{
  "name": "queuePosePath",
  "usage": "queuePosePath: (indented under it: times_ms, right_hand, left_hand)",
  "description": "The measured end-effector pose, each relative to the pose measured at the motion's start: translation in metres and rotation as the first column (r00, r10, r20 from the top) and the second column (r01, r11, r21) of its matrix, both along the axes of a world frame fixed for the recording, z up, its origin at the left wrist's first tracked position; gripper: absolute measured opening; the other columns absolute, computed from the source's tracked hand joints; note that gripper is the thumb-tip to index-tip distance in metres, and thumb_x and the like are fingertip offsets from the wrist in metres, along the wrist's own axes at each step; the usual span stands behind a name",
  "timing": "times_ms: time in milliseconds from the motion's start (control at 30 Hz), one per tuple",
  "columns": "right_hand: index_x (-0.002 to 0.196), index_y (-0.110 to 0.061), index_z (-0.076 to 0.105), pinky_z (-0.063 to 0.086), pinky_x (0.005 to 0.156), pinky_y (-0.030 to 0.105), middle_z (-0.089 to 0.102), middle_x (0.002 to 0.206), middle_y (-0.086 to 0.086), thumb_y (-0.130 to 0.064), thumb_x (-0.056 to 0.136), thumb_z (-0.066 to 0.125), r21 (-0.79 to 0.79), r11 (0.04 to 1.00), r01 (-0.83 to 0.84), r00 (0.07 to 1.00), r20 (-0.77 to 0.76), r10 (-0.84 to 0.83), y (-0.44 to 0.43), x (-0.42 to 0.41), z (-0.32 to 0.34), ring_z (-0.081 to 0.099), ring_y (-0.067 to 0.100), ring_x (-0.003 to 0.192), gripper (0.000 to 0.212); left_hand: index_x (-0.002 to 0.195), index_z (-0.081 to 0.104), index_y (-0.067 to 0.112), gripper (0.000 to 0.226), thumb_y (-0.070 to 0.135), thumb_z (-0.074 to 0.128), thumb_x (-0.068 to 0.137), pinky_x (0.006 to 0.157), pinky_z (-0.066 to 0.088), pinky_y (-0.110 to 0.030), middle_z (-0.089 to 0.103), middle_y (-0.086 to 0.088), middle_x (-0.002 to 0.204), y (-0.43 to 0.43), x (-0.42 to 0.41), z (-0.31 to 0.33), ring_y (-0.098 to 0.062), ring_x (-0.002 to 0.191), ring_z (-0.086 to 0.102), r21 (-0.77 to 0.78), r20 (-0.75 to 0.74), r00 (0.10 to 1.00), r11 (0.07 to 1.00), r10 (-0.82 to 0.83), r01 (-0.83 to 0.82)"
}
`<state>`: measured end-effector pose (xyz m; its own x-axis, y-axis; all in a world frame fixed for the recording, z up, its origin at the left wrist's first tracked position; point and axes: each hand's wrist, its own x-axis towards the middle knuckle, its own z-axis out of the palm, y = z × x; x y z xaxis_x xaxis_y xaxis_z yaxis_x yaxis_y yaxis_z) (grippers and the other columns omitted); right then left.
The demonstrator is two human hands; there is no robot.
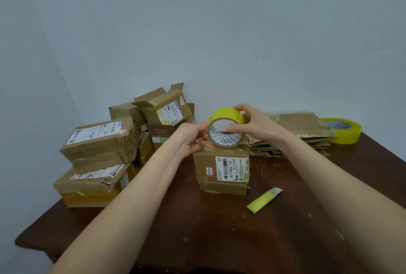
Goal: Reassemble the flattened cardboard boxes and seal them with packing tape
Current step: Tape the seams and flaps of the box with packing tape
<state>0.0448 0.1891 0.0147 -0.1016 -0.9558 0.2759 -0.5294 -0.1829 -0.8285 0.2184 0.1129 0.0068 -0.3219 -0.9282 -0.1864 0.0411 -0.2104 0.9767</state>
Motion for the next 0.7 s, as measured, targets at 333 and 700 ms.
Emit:
queuePosePath:
  times_ms: [333,700]
  right_hand:
    - [0.132,-0.027,0.058,0.036,0.095,0.025,0.055,0.135,-0.009,-0.051,0.081,0.068,-0.115,0.992,0.056,0.978,-0.194,-0.077,-0.02,0.006,0.002,0.047,0.011,0.124,0.057]
    - [0.12,-0.026,0.059,0.048,0.087,0.032,0.059,0.114,-0.005,-0.059,0.07,0.073,-0.086,0.989,0.12,0.933,-0.33,-0.142,-0.024,0.016,0.013,0.055,0.015,0.106,0.062]
  left_hand:
    - [0.065,0.051,0.008,0.036,0.025,0.055,0.096,0.033,0.033,-0.015,0.041,-0.003,0.06,-0.015,0.01,-0.02,-0.011,0.05,0.037,-0.195,0.181,0.96,0.964,0.215,-0.179]
    - [0.069,0.053,0.009,0.031,0.022,0.053,0.098,0.036,0.035,-0.014,0.043,-0.002,0.061,-0.009,0.034,-0.025,-0.008,0.049,0.039,-0.226,0.141,0.954,0.947,0.264,-0.229]
